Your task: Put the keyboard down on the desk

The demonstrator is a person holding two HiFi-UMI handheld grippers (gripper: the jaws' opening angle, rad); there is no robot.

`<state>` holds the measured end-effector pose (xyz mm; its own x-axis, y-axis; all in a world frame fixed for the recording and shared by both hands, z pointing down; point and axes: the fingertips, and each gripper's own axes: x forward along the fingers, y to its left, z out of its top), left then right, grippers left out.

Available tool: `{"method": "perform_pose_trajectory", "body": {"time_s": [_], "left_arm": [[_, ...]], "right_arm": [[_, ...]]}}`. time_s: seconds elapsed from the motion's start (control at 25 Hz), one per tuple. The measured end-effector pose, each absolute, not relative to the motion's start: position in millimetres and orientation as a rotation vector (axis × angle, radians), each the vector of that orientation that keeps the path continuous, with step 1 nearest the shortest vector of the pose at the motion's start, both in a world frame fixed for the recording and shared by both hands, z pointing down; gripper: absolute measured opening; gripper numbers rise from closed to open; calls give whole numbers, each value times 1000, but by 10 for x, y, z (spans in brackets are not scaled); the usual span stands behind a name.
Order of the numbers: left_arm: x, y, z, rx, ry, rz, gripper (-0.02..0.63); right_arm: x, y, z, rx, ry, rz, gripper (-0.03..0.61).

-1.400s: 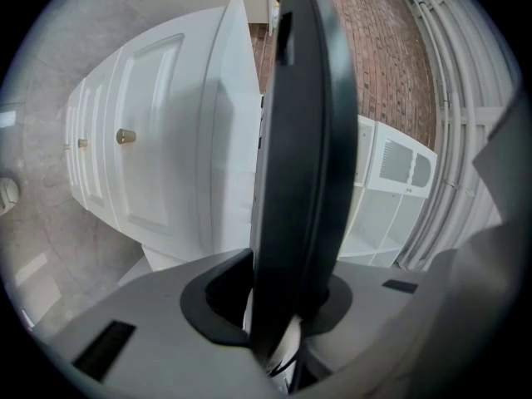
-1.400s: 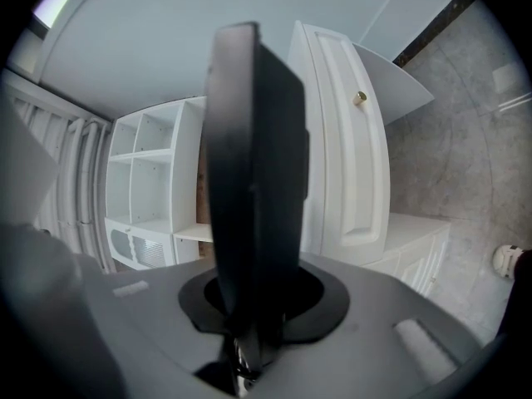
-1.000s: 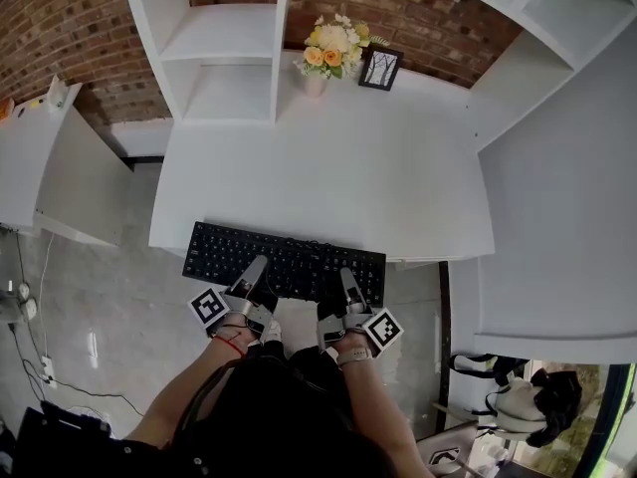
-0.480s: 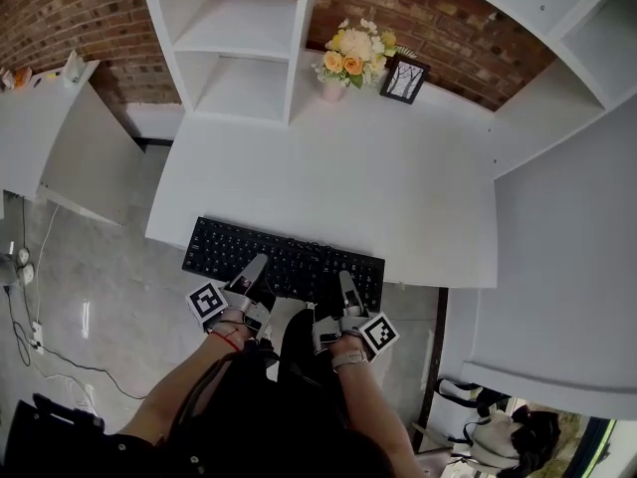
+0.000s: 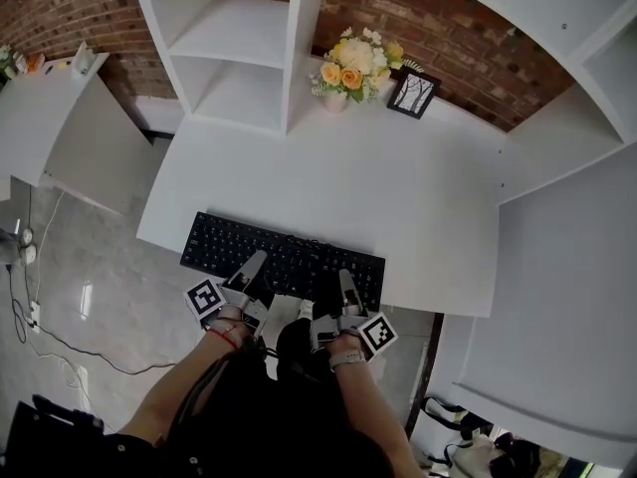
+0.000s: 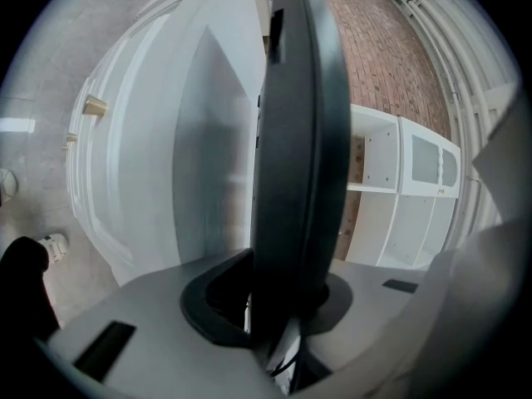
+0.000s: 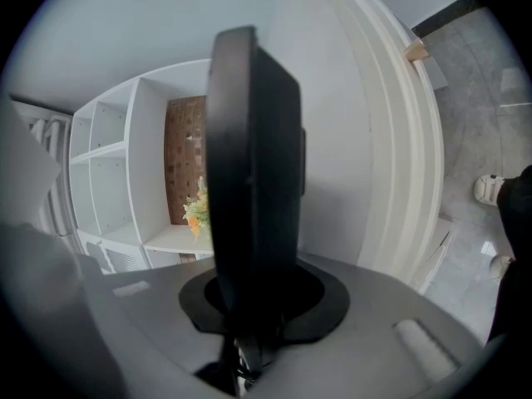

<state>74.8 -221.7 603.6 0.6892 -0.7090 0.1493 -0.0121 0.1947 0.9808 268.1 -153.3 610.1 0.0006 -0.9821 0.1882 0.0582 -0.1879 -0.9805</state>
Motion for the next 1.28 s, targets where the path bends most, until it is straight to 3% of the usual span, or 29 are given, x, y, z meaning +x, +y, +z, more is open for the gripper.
{"method": "perform_pose_trajectory", "body": {"time_s": [0.4,0.64,1.28], "left_arm": [[867,-2344,6027,1313,-714,-513,56],[934,-2389,5963,1353,-666,-489,142],[1046,-2352,5856,1542,-536,-293,232]], "right_arm": [[2802,-1694,6085,-1317,1012,-1411,66],[2869,-1806,6046,-1329,1016,-1397,67],[2951,-1981,6145,-1350,924,-1380,67]]}}
